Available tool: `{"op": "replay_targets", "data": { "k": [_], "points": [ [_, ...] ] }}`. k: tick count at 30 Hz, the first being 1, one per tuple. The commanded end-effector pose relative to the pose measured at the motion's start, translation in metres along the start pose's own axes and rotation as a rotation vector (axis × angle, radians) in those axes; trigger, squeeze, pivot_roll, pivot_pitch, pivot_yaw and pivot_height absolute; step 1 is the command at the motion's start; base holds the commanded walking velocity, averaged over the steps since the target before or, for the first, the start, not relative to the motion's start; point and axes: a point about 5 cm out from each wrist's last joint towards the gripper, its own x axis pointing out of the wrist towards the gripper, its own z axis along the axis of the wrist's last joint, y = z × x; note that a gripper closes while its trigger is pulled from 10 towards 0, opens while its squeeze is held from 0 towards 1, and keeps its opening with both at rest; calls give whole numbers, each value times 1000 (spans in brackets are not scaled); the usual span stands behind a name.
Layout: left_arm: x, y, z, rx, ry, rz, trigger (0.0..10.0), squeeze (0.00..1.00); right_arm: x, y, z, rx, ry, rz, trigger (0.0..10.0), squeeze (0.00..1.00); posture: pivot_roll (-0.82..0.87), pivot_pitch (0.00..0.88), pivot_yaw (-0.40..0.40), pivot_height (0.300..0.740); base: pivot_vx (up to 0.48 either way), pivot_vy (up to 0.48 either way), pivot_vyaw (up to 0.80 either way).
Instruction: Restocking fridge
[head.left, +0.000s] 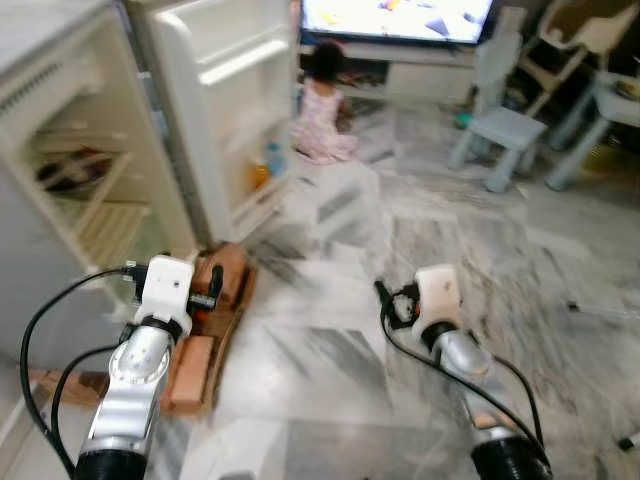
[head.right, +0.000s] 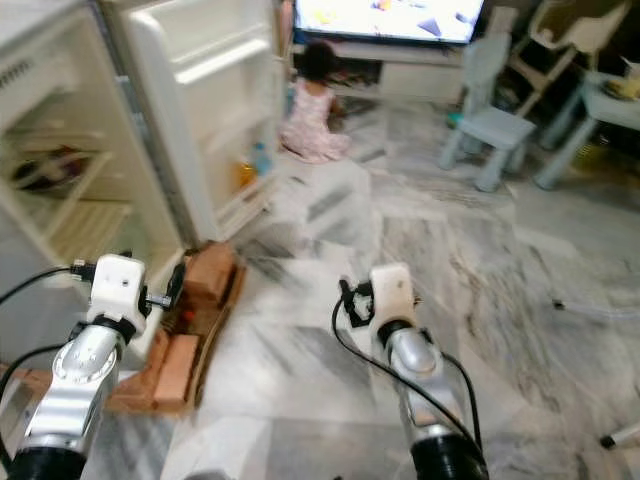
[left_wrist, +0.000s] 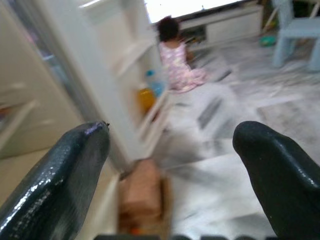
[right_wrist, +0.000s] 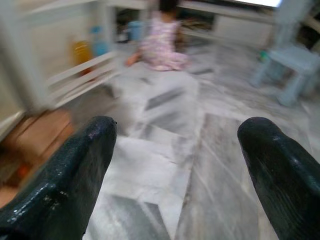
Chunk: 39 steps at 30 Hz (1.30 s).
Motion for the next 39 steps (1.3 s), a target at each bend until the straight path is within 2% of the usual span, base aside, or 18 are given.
{"op": "replay_targets", "data": {
  "k": [1, 4, 7, 10, 12, 19, 23, 28, 32, 39],
  "points": [
    [-1, 5, 4, 21, -10, 13, 10000, 0, 3, -5, 7, 72, -29, -47, 10000, 0, -5, 0, -25, 740, 435, 0, 0],
    [-3, 7, -1, 24, 6, 17, 10000, 0, 2, -6, 13, 17, -59, -46, 10000, 0, -5, 0, -26, 740, 433, 0, 0],
    [-2, 8, -2, 18, 8, 24, 10000, 0, 0, -6, 21, 72, -134, -58, 10000, 0, -5, 0, -25, 740, 435, 0, 0],
    [1, 10, 0, -2, 6, 41, 10000, 0, 0, -5, 28, 30, -167, -48, 10000, 0, -7, 0, -23, 740, 467, 0, 0],
    [1, 9, 1, -4, 6, 42, 10000, 0, -1, -4, 30, 35, -185, -50, 10000, 0, -7, 0, -24, 740, 480, 0, -450],
    [-1, 2, -3, -21, 17, 33, 10000, 0, -6, 1, 26, 36, -189, -21, 10000, 0, -5, 0, -38, 740, 480, 0, -800],
    [1, -2, -4, -36, 19, 39, 10000, 0, -5, -3, 28, -3, -207, -47, 10000, 0, -6, 0, -42, 740, 480, 0, -800],
    [3, -5, -5, -42, 25, 32, 10000, 0, -1, -7, 38, -9, -246, -63, 10000, 0, -2, 0, -52, 740, 480, 0, -800],
    [4, -6, -6, -41, 28, 33, 10000, 0, -8, -14, 44, 15, -299, -112, 10000, 0, 11, 0, -73, 740, 480, 0, -800],
    [7, -7, -5, -54, 21, 51, 10000, 0, -13, -9, 35, 7, -268, -67, 10000, 0, 2, 0, -82, 740, 480, 0, -800]
  ]
}}
